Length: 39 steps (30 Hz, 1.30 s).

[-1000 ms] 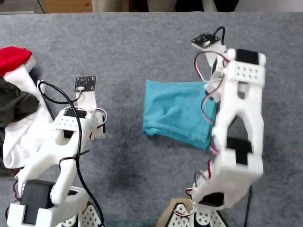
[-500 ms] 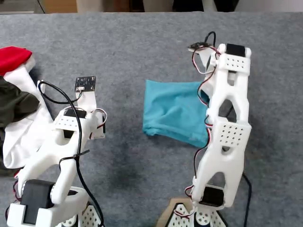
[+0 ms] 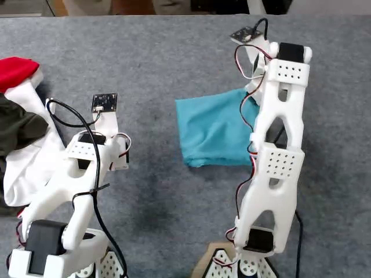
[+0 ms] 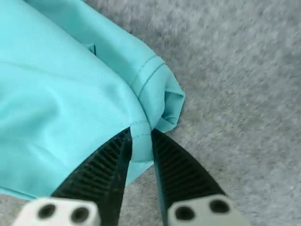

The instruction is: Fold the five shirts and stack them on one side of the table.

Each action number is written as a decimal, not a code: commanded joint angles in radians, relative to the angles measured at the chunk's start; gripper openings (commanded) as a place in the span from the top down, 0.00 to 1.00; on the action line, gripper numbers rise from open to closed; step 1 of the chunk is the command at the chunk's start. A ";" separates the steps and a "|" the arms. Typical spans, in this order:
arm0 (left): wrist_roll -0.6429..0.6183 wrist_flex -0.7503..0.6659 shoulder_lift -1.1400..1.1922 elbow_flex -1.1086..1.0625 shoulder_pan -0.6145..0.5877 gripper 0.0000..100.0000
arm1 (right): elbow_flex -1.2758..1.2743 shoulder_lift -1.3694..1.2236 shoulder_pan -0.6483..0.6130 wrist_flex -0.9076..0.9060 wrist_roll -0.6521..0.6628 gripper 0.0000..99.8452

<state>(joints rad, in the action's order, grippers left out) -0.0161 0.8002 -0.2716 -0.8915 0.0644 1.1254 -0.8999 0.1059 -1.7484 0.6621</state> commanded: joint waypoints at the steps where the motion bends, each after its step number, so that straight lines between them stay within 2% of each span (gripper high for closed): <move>1: 0.011 -0.011 -0.038 0.002 -0.002 0.98 | 0.054 -0.002 -0.027 0.002 0.026 1.00; 15: 0.011 -0.011 -0.038 0.000 -0.002 0.98 | 0.056 -0.001 -0.042 0.081 0.029 0.99; 17: 0.011 -0.011 -0.038 0.000 -0.002 0.98 | 0.056 -0.001 -0.044 0.083 0.029 0.95; 23: 0.011 -0.008 -0.038 -0.002 -0.002 0.98 | 0.124 0.004 -0.019 0.008 0.023 0.75; 27: 0.003 -0.003 -0.041 0.011 0.002 0.98 | 0.225 0.030 0.045 -0.040 -0.052 0.76; 30: 0.000 0.011 -0.048 0.080 0.028 0.98 | 0.094 0.114 0.087 -0.040 -0.061 0.78; 35: -0.097 0.058 -0.019 0.278 0.101 0.98 | -0.366 0.346 0.104 -0.032 -0.089 0.82; 39: -0.150 0.092 0.058 0.466 0.216 0.98 | -0.665 0.564 0.102 0.037 -0.091 0.98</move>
<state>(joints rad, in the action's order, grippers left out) -0.1281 0.8738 -0.2470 -0.5892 0.2056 0.6636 -0.5455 0.1949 -1.7576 0.5792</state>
